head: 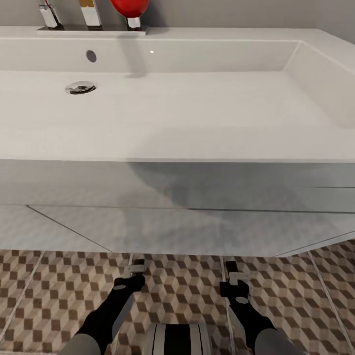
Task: Take the four mousetraps from the cabinet in the bathroom and place them on the bathroom floor. Make sure all four end up on the same floor surface, and ensure that at least two of them are either under or directly next to the same bathroom sink.
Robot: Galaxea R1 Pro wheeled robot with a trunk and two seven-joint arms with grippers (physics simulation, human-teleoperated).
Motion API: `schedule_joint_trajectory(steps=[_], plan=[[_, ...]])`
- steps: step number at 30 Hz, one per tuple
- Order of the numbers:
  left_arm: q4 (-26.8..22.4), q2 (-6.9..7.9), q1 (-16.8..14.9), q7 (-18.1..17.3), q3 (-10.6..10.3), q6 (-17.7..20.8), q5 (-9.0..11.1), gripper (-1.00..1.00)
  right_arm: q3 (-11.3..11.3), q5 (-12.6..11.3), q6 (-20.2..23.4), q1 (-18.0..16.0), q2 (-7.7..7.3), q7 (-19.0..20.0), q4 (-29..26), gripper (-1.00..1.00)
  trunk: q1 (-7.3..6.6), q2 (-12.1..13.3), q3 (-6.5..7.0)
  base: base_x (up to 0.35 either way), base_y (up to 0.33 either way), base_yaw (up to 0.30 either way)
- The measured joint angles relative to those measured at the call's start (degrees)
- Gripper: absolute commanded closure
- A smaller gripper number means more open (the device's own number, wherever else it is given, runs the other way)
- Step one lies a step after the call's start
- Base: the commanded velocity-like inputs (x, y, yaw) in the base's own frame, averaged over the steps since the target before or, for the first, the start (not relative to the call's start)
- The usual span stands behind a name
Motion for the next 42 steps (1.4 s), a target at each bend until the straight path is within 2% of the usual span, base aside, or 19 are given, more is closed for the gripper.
schedule_joint_trajectory(steps=[5,9,13,23,29,34,42], plan=[[4.7,0.05,-1.1,0.0,0.2,-4.6,0.2,1.00,0.0,0.0,-1.5,0.0,-0.02,0.0,0.1,1.00,0.00,0.0,0.00,0.000,0.000,0.000],[11.5,0.11,-4.5,0.0,0.3,-6.0,0.2,1.00,0.0,0.0,-2.0,-0.4,0.21,0.0,0.1,1.00,0.00,0.0,0.00,0.000,0.000,0.000],[15.5,0.51,-6.3,0.0,0.3,-6.5,0.2,1.00,0.1,0.1,-2.2,-1.4,0.46,0.0,0.2,1.00,0.00,0.0,0.00,0.000,0.000,0.000],[17.0,1.70,-8.6,-0.1,0.3,-6.5,0.4,1.00,0.2,0.2,-2.4,-1.9,0.68,0.0,0.2,1.00,0.00,0.0,0.00,0.000,0.000,0.000],[17.6,3.03,-10.0,-0.6,0.4,-6.5,0.7,1.00,0.3,0.4,-2.5,-1.9,1.29,0.0,0.2,1.00,0.00,0.0,0.00,0.000,0.000,0.000],[17.2,3.16,-10.2,-0.7,0.4,-6.7,0.7,1.00,0.4,0.3,-2.4,-1.9,2.16,0.0,0.2,1.00,0.00,0.0,0.00,0.000,0.000,0.000],[16.7,2.54,-10.2,-0.8,0.4,-6.9,0.7,1.00,0.4,0.3,-1.7,-1.9,2.30,0.0,0.1,1.00,0.00,0.0,0.00,0.000,0.000,0.000]])
